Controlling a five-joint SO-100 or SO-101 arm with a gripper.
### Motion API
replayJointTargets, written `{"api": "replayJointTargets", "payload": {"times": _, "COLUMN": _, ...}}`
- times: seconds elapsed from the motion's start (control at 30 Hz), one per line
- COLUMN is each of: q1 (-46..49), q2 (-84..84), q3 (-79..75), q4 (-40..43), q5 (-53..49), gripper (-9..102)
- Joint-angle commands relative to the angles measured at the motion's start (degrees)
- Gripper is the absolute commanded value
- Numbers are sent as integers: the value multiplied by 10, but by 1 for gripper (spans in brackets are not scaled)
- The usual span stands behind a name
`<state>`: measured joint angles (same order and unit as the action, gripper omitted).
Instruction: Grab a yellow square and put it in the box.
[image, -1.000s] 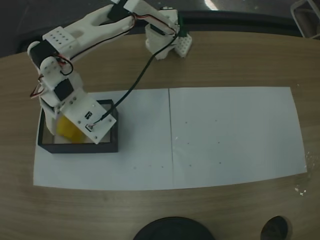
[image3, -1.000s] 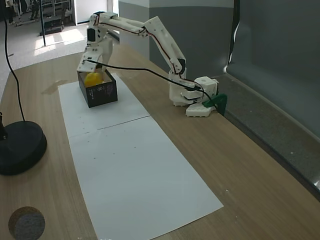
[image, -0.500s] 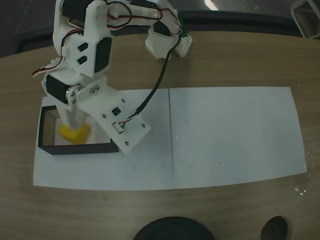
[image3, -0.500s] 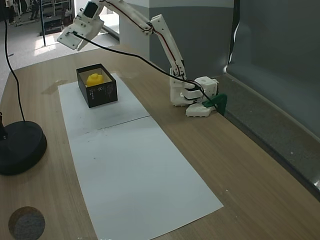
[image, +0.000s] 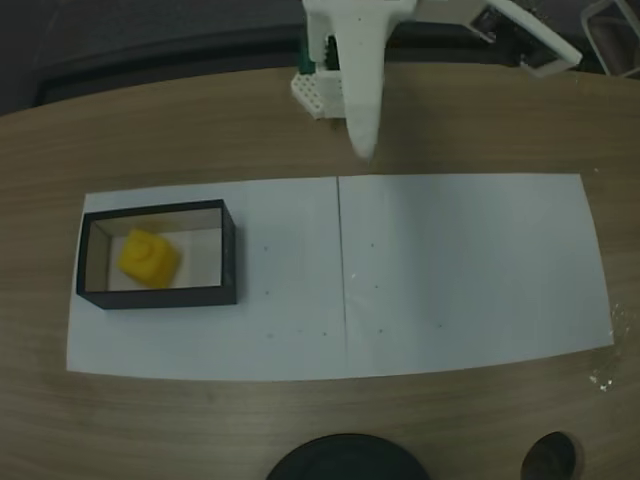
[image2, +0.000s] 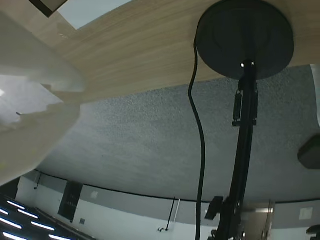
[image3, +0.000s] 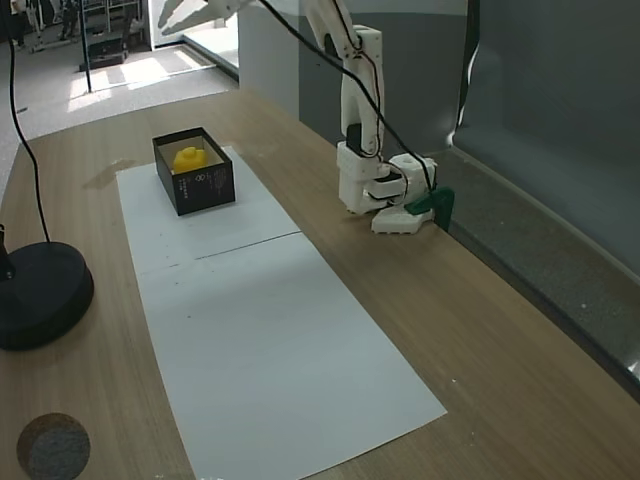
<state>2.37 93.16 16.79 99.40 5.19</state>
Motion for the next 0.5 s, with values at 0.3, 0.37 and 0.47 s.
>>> {"api": "replayJointTargets", "payload": {"times": 0.3, "q1": -11, "q2": 431, "q3": 369, "q4": -9, "q5": 0, "gripper": 0}}
{"api": "replayJointTargets", "payload": {"times": 0.37, "q1": -11, "q2": 501, "q3": 454, "q4": -29, "q5": 0, "gripper": 0}}
{"api": "replayJointTargets", "payload": {"times": 0.47, "q1": -6, "q2": 608, "q3": 575, "q4": -75, "q5": 0, "gripper": 0}}
